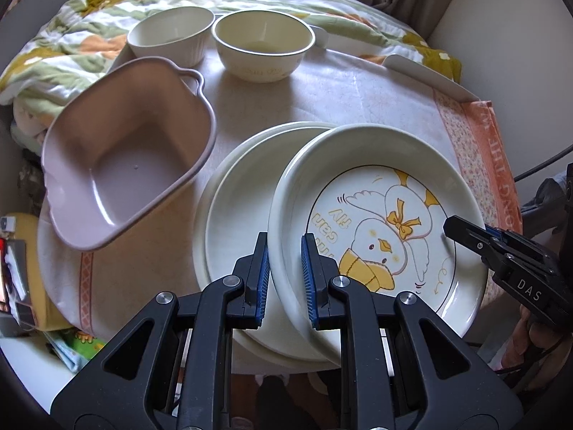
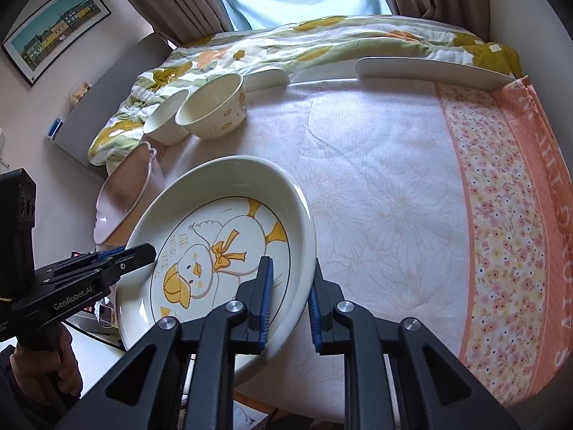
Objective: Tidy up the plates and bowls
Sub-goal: 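Lift the small duck plate with the left gripper and carry it over the plate stack, then lower the small duck plate with the left gripper onto the plate stack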
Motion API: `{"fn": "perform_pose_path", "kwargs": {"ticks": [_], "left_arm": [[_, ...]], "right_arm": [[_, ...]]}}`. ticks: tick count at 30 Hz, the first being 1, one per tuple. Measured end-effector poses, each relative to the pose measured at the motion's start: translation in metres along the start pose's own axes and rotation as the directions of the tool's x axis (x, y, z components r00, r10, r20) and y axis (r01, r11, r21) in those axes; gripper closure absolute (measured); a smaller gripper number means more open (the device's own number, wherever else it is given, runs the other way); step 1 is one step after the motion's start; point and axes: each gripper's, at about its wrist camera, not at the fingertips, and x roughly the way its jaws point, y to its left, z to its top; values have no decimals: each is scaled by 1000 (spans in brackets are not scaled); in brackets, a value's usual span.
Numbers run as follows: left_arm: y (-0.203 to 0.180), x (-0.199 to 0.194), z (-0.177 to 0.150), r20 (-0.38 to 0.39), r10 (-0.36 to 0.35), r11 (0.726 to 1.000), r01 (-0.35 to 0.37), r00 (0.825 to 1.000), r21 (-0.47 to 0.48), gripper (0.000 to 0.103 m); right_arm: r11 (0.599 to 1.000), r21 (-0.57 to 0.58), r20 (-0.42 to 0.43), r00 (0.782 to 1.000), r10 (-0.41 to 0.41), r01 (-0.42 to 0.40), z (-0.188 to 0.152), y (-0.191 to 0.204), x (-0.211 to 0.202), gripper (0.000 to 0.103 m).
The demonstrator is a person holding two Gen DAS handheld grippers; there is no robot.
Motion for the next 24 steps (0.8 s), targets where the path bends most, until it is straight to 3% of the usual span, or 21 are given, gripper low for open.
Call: {"fn": "perform_pose_path", "kwargs": {"ticks": [14,19,24], "left_arm": [[12,25,-4,-33,5,999,-6,999,-45,88],[10,24,-2,-20,52,999,-52,998,-2,88],[3,22,-3,2,144,987,-144,990,66,88]], "right_arm": [[993,-113,11,1000,-27,28,11,11,12,86],[992,-124,1,1000,-26,26,10,14,16,86],[989,-143,-8,1000,-29,27,7,18,21,86]]}}
